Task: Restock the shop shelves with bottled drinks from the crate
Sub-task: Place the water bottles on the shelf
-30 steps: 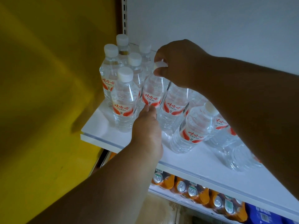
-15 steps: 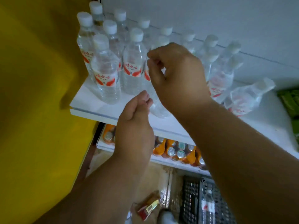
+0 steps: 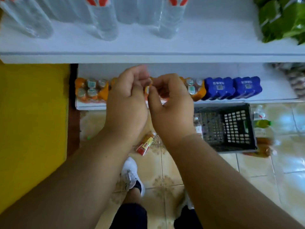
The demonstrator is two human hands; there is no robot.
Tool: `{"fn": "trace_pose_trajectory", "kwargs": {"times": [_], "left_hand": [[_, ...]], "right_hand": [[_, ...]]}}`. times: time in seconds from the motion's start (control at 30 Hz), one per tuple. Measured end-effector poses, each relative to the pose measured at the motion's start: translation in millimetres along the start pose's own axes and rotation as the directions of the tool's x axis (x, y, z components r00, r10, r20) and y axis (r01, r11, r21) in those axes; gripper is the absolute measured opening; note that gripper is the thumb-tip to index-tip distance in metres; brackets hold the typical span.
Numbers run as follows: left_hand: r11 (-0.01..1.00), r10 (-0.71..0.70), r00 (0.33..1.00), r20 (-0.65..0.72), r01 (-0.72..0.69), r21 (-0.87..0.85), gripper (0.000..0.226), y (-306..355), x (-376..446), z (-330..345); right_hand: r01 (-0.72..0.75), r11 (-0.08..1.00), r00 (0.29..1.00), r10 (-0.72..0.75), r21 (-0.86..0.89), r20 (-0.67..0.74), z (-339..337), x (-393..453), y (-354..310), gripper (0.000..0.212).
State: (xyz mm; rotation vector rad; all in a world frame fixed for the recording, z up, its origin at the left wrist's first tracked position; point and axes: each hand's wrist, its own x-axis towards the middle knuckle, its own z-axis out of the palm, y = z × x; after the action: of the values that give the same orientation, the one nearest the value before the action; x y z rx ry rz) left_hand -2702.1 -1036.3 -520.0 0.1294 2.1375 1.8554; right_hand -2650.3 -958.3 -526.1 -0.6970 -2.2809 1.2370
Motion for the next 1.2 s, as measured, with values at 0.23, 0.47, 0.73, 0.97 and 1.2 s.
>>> {"fn": "trace_pose_trajectory", "kwargs": {"times": [0.23,0.47,0.73,0.97,1.2], "left_hand": [[0.993,-0.073,0.991,0.108,0.062,0.104,0.038,-22.3,-82.4,109.9],[0.977,-0.174,0.973,0.150,0.152,0.149,0.034,-27.4,-156.3,221.0],[0.946,-0.264,0.948,0.178,0.219,0.238,0.036,-80.3,-154.4,287.3],[0.868,-0.481,0.859,0.176,0.438,0.235,0.035,-198.9,-110.6,327.6],[0.743,-0.642,0.731,0.232,0.519,0.422,0.035,-361.9,-81.1,366.1]], "right_hand": [[-0.191,0.982,0.981,0.190,0.014,0.035,-110.7,-52.0,77.3,0.009],[-0.354,0.935,0.935,0.354,-0.009,0.018,-224.3,-77.0,139.9,0.015],[-0.494,0.869,0.869,0.494,-0.029,0.029,-254.1,-70.1,220.0,0.008],[-0.594,0.780,0.781,0.618,-0.198,0.092,-222.4,-55.9,339.5,0.018],[-0.377,0.681,0.586,0.700,-0.627,0.408,-172.8,-56.6,498.1,0.039]]}}
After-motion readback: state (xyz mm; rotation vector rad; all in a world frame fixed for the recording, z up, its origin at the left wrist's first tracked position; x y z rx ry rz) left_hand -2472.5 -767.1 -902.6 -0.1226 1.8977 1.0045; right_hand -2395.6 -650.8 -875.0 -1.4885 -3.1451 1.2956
